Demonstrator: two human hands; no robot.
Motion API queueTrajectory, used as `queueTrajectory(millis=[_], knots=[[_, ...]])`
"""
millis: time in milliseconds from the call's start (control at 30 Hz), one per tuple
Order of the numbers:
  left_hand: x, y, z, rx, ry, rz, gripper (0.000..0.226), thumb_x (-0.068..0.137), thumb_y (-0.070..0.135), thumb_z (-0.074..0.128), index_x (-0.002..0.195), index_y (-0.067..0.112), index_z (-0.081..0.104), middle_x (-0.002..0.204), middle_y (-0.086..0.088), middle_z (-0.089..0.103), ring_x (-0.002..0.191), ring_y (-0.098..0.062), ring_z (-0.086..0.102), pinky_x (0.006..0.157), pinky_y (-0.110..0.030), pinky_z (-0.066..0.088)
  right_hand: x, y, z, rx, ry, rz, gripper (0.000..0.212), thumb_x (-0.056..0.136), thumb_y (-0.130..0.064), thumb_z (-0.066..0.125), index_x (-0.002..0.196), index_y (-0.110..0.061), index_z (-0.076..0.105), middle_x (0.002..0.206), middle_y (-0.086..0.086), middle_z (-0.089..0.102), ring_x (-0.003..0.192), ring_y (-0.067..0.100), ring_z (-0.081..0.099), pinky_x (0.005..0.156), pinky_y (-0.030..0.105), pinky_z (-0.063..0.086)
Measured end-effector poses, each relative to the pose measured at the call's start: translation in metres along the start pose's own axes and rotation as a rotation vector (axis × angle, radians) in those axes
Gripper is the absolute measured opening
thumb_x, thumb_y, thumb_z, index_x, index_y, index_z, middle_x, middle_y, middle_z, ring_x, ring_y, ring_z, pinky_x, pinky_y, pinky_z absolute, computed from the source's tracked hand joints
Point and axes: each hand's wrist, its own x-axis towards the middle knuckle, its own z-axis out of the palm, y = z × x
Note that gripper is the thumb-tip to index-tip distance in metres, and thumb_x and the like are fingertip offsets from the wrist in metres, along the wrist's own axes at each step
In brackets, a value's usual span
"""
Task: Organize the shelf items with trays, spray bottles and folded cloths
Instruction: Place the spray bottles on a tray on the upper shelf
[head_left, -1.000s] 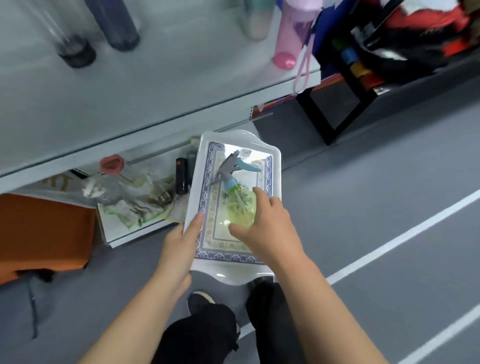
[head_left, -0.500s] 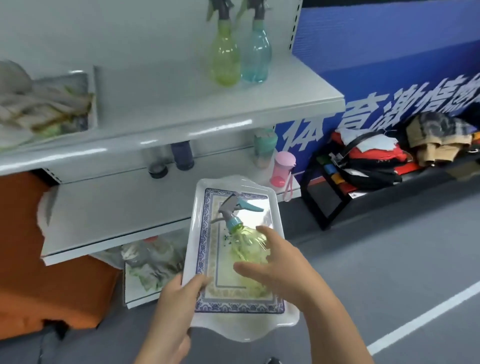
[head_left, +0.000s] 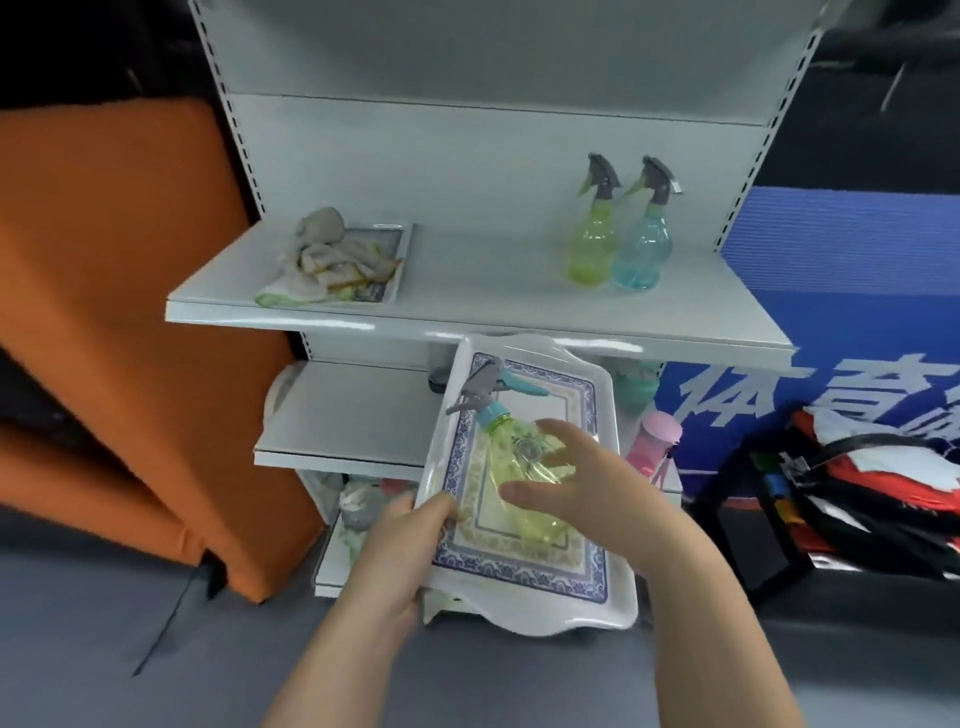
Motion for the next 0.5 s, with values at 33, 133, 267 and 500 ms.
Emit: queueTrajectory(millis=[33,133,267,500], knots=[[-0.001,0.006,0.002,-0.037,0.006,-0.003,0.01,0.086,0.002,0.055,0.089,0.004,0.064,0.061,-0.007,0.066,0.049,-0.019,0.062,0.045,-0.022,0.045,0.001,-0.004,-0.004,-0.005,0.017,-0.018,0.091,0.074,-0.062,0.075,0.149,-0.043,0.027,0.145,-0.011,0.049,0.099,0.008,0.061,0.088,0.034,0.051],[0.001,0.02,0.003,-0.075,0.049,0.023,0.003,0.08,0.006,0.056,0.08,0.009,0.056,0.07,-0.012,0.052,0.059,-0.023,0.053,0.055,-0.029,0.042,0.007,-0.016,-0.015,-0.009,0.061,-0.075,0.087,0.076,-0.062,0.072,0.149,-0.041,0.028,0.139,-0.01,0.052,0.08,-0.003,0.056,0.073,0.027,0.046],[0.01,0.05,0.005,-0.095,0.061,0.079,0.01,0.082,0.01,0.055,0.085,0.01,0.064,0.073,-0.011,0.06,0.062,-0.023,0.057,0.059,-0.031,0.046,0.018,-0.029,-0.024,0.136,0.173,-0.147,0.08,0.075,-0.059,0.072,0.144,-0.045,0.033,0.129,-0.013,0.055,0.099,0.007,0.06,0.082,0.032,0.049],[0.058,0.101,0.012,-0.094,0.014,0.157,0.016,0.087,0.008,0.05,0.086,0.014,0.065,0.067,-0.001,0.071,0.06,-0.017,0.066,0.056,-0.028,0.055,0.057,-0.052,-0.033,0.163,0.31,-0.286,0.072,0.08,-0.042,0.075,0.141,-0.04,0.035,0.127,-0.013,0.051,0.111,0.01,0.051,0.085,0.029,0.039]])
